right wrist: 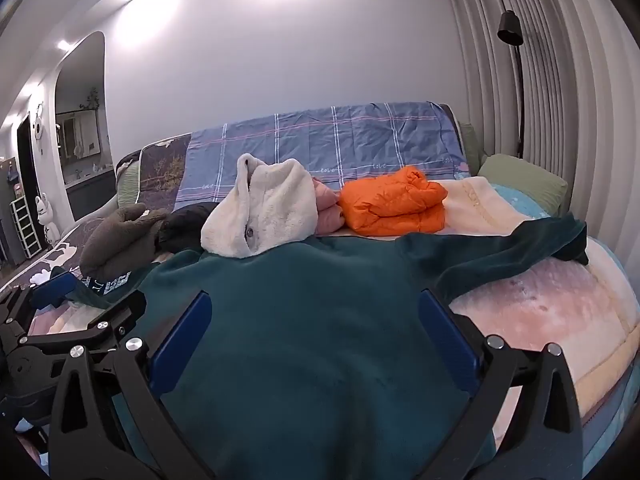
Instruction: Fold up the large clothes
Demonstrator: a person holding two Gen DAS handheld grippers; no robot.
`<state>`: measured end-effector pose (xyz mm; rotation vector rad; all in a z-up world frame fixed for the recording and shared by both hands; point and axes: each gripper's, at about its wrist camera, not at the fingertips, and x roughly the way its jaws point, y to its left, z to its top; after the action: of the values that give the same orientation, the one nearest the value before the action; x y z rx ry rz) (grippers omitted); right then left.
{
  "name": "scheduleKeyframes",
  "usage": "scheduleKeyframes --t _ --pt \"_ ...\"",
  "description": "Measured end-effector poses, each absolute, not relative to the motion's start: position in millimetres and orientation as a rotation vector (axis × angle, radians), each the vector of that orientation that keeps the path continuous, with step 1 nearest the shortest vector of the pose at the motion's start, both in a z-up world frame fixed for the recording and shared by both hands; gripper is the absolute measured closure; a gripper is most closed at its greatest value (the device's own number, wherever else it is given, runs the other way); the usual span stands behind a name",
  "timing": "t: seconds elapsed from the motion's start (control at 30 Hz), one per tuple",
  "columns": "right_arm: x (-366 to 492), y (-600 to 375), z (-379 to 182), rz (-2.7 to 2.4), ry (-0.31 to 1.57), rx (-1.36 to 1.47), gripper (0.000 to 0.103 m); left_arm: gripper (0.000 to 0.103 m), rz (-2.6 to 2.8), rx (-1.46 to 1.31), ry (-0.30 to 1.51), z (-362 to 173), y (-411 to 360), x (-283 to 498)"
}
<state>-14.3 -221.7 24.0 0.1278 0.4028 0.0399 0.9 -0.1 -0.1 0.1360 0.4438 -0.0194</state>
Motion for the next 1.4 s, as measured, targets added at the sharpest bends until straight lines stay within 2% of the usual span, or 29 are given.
scheduleKeyframes --t 0.4,1.4 --pt "-16 -226 15 0.008 0.448 0.126 0.001 0.002 -0.059 0.037 0.488 -13 9 1" --pt "-17 -223 18 -0.023 0.452 0.116 0.001 0.002 -0.069 0.082 0.520 -21 8 5"
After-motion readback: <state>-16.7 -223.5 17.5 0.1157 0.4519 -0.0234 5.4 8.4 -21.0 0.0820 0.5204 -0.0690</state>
